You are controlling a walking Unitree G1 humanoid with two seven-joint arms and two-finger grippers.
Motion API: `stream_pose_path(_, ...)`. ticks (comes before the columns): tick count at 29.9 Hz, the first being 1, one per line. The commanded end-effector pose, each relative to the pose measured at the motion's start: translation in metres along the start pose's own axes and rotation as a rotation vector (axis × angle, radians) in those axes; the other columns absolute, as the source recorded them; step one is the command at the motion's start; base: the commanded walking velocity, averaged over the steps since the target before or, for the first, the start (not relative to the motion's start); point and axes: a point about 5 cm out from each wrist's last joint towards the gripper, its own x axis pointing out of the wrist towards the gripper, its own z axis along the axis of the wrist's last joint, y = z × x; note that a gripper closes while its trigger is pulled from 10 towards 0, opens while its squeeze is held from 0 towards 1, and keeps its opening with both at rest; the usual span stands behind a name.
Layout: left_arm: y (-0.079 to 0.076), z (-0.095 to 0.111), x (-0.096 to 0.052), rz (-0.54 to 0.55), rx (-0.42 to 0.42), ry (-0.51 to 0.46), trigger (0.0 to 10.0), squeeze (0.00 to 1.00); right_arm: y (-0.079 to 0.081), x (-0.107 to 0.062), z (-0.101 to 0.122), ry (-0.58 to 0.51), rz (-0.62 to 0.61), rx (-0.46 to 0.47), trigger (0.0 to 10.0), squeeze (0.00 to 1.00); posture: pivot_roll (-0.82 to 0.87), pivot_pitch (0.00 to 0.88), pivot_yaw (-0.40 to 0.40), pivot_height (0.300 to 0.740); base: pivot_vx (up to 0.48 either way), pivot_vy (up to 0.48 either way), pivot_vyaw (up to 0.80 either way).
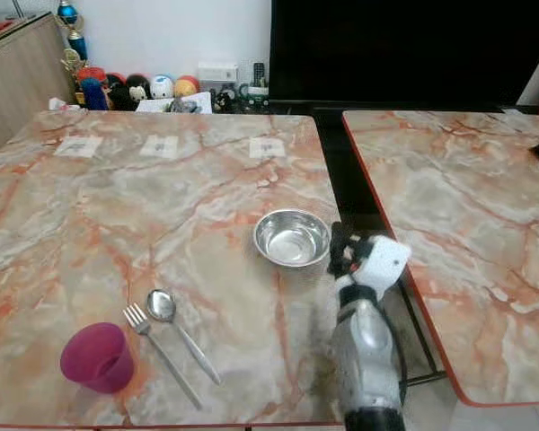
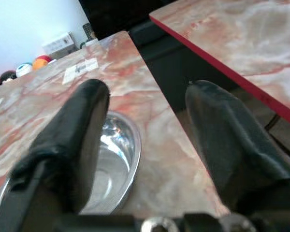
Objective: Setting the table
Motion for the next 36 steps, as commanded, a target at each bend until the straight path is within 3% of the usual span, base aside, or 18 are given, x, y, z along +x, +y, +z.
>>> stream_pose_path(1, -0.001, -0.005, -0.001, -0.001, 0.003, 0.024, 10.0, 0.0, -0.002, 0.005, -0.01, 0.096, -0.023, 0.035, 10.0, 0.0, 0.04, 0.099, -0.034, 0.74, 0.0, 0.0, 0.0)
stream_pose_path(10, 0.0, -0.004, -0.001, -0.001, 0.009, 0.023, 10.0, 0.0, 0.006, 0.021, -0.015, 0.201, -0.038, 0.106, 10.0, 0.0, 0.05, 0.099, -0.031, 0.74, 0.0, 0.0, 0.0)
stream_pose_path(28, 0.0, -0.005, -0.002, -0.006, 0.017, 0.016, 10.0, 0.0, 0.022, 0.024, -0.03, 0.316, -0.007, 0.136, 10.0, 0.0, 0.06, 0.105, -0.03, 0.74, 0.0, 0.0, 0.0)
stream_pose_path(29, 0.0, -0.005, -0.002, -0.006, 0.018, 0.015, 10.0, 0.0, 0.022, 0.024, -0.03, 0.318, -0.005, 0.139, 8.3, 0.0, 0.06, 0.106, -0.03, 0.74, 0.0, 0.0, 0.0)
stream_pose_path(30, 0.0, -0.005, -0.002, -0.006, 0.018, 0.015, 10.0, 0.0, 0.022, 0.024, -0.03, 0.318, -0.005, 0.139, 8.3, 0.0, 0.06, 0.106, -0.03, 0.74, 0.0, 0.0, 0.0)
stream_pose_path(31, 0.0, -0.004, -0.002, -0.007, 0.02, 0.015, 10.0, 0.0, 0.023, 0.024, -0.031, 0.322, -0.004, 0.141, 3.0, 0.0, 0.06, 0.106, -0.03, 0.74, 0.0, 0.0, 0.0)
stream_pose_path(32, 0.0, -0.004, -0.002, -0.008, 0.023, 0.014, 10.0, 0.0, 0.024, 0.024, -0.032, 0.327, 0.0, 0.143, 0.0, 0.0, 0.06, 0.107, -0.028, 0.74, 0.0, 0.0, 0.0)
stream_pose_path(34, 0.0, -0.004, -0.002, -0.008, 0.024, 0.014, 10.0, 0.0, 0.024, 0.024, -0.033, 0.331, 0.002, 0.144, 0.0, 0.0, 0.06, 0.107, -0.028, 0.74, 0.0, 0.0, 0.0)
stream_pose_path(35, 0.0, -0.004, -0.002, -0.008, 0.025, 0.014, 10.0, 0.0, 0.025, 0.023, -0.034, 0.334, 0.002, 0.143, 3.1, 0.0, 0.06, 0.107, -0.027, 0.74, 0.0, 0.0, 0.0)
stream_pose_path(36, 0.0, -0.004, -0.002, -0.008, 0.026, 0.014, 10.0, 0.0, 0.025, 0.023, -0.035, 0.34, 0.001, 0.141, 10.0, 0.0, 0.06, 0.107, -0.027, 0.74, 0.0, 0.0, 0.0)
